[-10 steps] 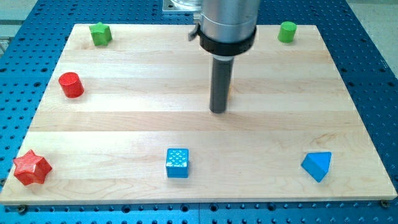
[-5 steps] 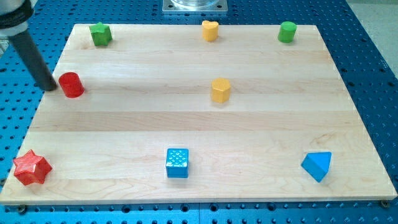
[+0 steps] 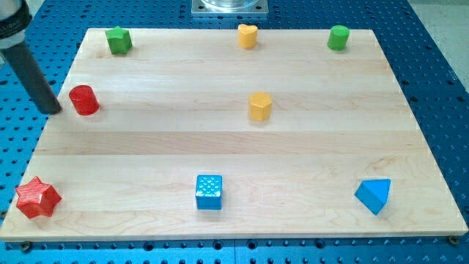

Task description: Push the red circle at the right center of the board

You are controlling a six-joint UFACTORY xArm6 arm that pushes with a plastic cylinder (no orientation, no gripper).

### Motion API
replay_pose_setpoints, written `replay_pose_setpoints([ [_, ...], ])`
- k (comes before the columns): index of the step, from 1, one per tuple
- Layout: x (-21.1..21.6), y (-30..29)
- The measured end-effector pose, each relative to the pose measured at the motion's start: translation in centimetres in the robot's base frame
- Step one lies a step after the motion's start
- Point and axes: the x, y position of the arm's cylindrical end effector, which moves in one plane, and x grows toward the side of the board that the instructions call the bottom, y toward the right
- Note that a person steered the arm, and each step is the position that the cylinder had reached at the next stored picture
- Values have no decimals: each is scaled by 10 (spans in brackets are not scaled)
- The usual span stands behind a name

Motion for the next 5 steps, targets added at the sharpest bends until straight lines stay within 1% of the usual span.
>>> replay_pose_setpoints([
  [2, -5, 117],
  [4, 1, 76],
  [5, -1, 70],
])
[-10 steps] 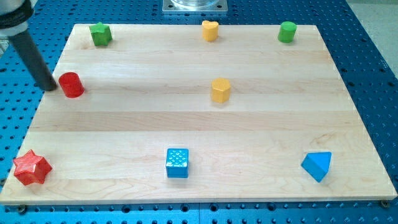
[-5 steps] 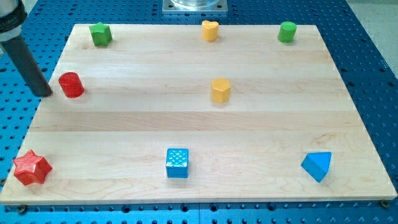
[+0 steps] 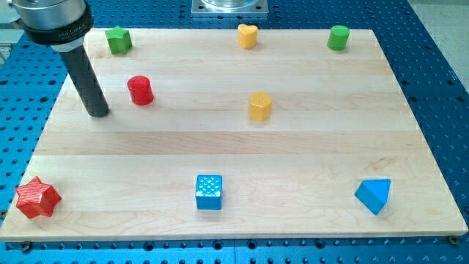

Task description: Push the red circle at the right center of the board

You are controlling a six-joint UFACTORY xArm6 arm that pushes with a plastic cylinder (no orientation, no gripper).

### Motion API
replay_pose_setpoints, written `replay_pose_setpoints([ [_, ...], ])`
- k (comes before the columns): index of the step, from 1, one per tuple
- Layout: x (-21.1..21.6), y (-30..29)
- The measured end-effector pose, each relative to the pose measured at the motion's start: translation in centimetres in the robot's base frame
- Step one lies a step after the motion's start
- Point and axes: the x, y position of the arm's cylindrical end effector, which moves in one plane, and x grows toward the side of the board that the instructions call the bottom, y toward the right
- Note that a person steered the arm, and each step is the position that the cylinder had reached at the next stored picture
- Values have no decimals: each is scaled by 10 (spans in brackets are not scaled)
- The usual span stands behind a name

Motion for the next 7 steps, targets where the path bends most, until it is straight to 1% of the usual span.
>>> replay_pose_setpoints([
  [1, -36, 47],
  [3, -44, 228],
  [4, -53, 209],
  [5, -72, 202],
  [6, -86, 279],
  [7, -81, 361],
])
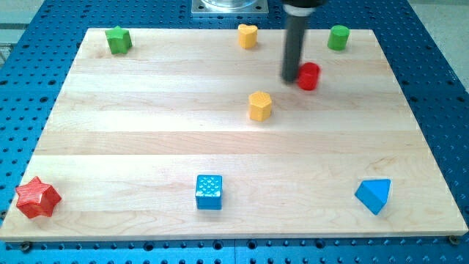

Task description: Push the red circle at the right center of the board

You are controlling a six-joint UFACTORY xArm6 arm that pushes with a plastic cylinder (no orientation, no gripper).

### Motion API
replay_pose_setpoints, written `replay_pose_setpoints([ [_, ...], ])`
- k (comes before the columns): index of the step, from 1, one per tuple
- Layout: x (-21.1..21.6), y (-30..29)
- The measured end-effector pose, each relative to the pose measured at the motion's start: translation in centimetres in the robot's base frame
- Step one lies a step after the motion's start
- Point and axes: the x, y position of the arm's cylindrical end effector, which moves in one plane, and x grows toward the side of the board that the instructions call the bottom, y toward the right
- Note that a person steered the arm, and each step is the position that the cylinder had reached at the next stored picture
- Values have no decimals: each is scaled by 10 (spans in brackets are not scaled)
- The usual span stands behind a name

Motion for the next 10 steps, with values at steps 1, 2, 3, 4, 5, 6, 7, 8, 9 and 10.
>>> replay_pose_setpoints([
  [1, -17, 40],
  [2, -30, 59],
  [3, 30, 89],
  [4, 85, 118],
  [5, 62, 127],
  [6, 19, 120],
  [7, 15, 69],
  [8, 14, 38],
  [9, 70, 41],
  [10, 85, 67],
])
